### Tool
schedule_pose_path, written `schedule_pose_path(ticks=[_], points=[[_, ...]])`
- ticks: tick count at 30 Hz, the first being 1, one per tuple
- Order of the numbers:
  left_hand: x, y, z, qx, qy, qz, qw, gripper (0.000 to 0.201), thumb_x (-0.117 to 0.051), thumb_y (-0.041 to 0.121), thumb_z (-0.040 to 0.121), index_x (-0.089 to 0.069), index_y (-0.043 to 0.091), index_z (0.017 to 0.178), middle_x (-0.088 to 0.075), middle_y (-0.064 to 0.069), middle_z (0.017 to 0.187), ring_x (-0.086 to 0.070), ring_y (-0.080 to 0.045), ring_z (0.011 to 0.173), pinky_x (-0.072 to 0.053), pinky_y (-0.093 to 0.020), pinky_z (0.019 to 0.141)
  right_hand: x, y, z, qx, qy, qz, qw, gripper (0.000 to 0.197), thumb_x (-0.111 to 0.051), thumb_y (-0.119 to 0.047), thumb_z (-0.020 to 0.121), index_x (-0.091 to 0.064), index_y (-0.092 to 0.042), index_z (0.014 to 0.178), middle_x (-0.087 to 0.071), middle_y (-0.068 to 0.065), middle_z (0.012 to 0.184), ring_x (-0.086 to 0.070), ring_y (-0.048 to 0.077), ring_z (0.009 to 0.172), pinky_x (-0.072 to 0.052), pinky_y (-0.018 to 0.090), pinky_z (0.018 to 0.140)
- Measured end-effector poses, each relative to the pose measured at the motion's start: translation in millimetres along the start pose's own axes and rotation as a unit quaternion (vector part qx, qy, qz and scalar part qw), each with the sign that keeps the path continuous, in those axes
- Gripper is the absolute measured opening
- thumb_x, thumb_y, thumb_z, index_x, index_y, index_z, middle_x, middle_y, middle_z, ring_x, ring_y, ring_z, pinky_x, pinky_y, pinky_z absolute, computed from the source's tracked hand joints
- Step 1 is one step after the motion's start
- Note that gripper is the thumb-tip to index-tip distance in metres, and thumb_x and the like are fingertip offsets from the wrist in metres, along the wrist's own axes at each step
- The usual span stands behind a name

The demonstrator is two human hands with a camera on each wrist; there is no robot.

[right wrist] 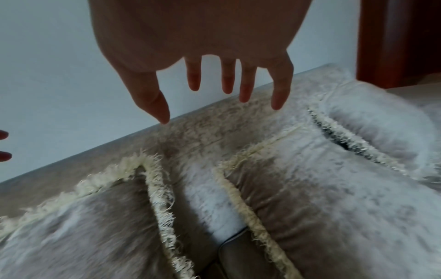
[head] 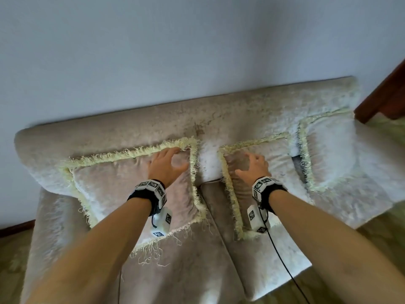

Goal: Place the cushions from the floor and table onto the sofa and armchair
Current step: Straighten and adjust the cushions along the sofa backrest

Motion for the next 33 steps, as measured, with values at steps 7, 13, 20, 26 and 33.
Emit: schedule_pose_path(ticks=[7, 13, 20, 26, 33], points=[[-60, 123, -39, -0.037, -0.03, -0.01, 0.999, 0.067, -0.06, 0.055, 0.079, -0.046, 0.025, 0.138, -0.045, -0.001, 0.144, -0.038, -0.026, 0.132, -0.035, -0.047, 0.107, 57, 123, -36, -0.049, 0.015, 0.021, 0.998, 0.065, -0.064, -0.033, 0.078, -0.037, -0.032, 0.137, -0.03, 0.007, 0.14, -0.031, 0.031, 0.13, -0.039, 0.056, 0.1], [-108, 210, -69, -0.045, -0.057, -0.018, 0.997, 0.077, -0.049, 0.063, 0.068, -0.044, 0.031, 0.137, -0.042, 0.001, 0.145, -0.038, -0.025, 0.132, -0.036, -0.053, 0.105, 95, 213, -63, -0.07, 0.031, 0.048, 0.996, 0.067, -0.065, -0.035, 0.077, -0.037, -0.032, 0.138, -0.031, 0.006, 0.142, -0.032, 0.031, 0.132, -0.039, 0.053, 0.101], [-147, 271, -78, -0.064, -0.065, 0.003, 0.996, 0.064, -0.064, 0.052, 0.08, -0.044, 0.033, 0.137, -0.04, 0.003, 0.147, -0.036, -0.024, 0.134, -0.032, -0.054, 0.105, 122, 278, -71, -0.089, 0.036, 0.062, 0.993, 0.068, -0.066, -0.035, 0.079, -0.034, -0.03, 0.139, -0.029, 0.006, 0.141, -0.03, 0.031, 0.131, -0.036, 0.052, 0.103], [-176, 297, -62, -0.057, -0.083, 0.024, 0.995, 0.062, -0.062, 0.054, 0.082, -0.043, 0.036, 0.137, -0.036, 0.001, 0.149, -0.035, -0.028, 0.135, -0.029, -0.054, 0.106, 127, 310, -50, -0.099, 0.031, 0.074, 0.992, 0.068, -0.064, -0.035, 0.077, -0.034, -0.033, 0.138, -0.031, 0.005, 0.141, -0.029, 0.03, 0.132, -0.037, 0.054, 0.103], [-222, 308, -6, -0.034, -0.077, 0.039, 0.996, 0.063, -0.061, 0.057, 0.082, -0.042, 0.037, 0.138, -0.035, 0.0, 0.151, -0.034, -0.027, 0.137, -0.028, -0.055, 0.107, 134, 324, 26, -0.086, 0.011, 0.054, 0.995, 0.07, -0.064, -0.033, 0.077, -0.034, -0.031, 0.141, -0.033, 0.006, 0.141, -0.032, 0.031, 0.131, -0.039, 0.053, 0.102]])
Point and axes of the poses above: each hand's wrist, its own z-axis towards the middle knuckle, its own x-axis out of the back of the hand, y = z × x, the point moved 3 cm from there along z, towards the middle knuckle
